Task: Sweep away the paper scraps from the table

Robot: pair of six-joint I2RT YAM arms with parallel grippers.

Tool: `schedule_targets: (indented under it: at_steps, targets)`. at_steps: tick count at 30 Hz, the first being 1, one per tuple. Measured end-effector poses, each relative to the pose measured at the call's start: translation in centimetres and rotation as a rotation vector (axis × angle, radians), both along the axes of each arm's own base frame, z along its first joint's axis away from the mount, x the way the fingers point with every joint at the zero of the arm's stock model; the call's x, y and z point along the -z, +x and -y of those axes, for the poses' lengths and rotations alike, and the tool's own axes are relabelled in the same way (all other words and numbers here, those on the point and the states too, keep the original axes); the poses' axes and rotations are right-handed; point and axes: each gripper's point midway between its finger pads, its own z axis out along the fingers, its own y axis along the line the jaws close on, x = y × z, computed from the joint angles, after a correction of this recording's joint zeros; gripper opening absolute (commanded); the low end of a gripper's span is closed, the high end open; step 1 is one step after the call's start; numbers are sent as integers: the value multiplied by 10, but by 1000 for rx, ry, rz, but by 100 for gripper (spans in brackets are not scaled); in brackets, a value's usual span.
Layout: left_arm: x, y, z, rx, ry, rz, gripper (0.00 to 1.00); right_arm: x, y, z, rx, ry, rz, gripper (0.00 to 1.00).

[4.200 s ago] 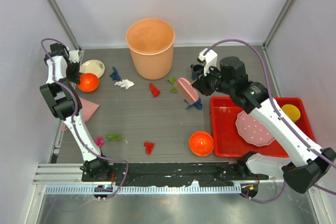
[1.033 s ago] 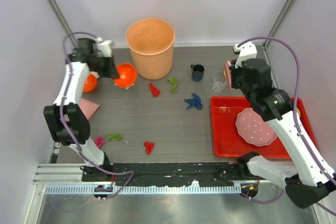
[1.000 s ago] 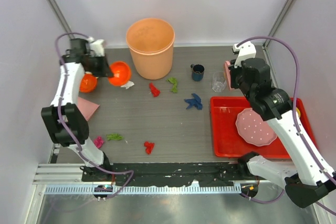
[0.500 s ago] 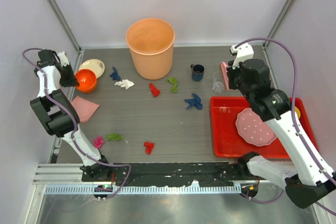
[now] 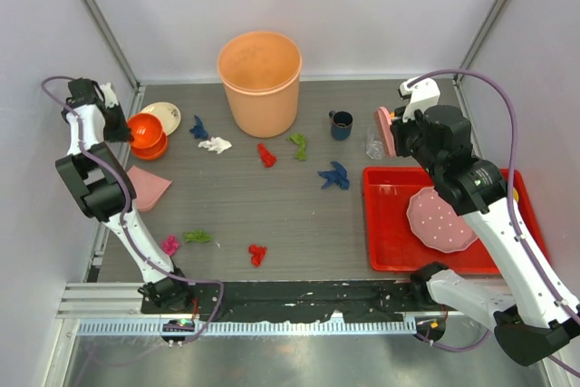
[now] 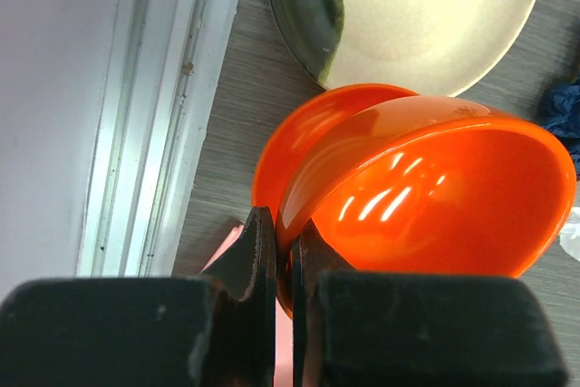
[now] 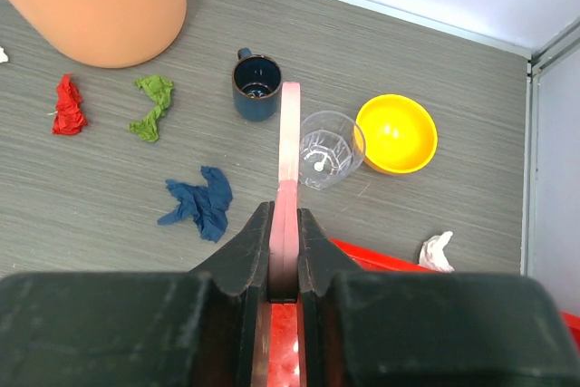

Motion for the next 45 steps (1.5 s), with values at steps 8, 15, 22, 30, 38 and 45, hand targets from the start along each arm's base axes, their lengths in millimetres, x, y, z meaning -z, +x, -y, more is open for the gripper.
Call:
schedule_targets:
  at_steps: [8,15,22,30,38,45]
  targets:
    - [19,-6,3,12,-14,-58,45,0,-1,-7,-39,10,-3,1]
    - [21,-7,5,17,-22,-60,57,0,-2,-11,-62,18,-5,1]
    - [-1,-9,19,61,4,-26,70,0,-3,-15,-85,25,-9,1]
    - [-77,-17,71,221,127,109,64,1,-5,-23,-126,38,-17,1]
    - [-91,-55,104,402,106,86,66,10,-2,-34,-173,45,-53,1]
    - [-55,-121,118,513,76,-108,69,24,5,-42,-191,45,-101,1]
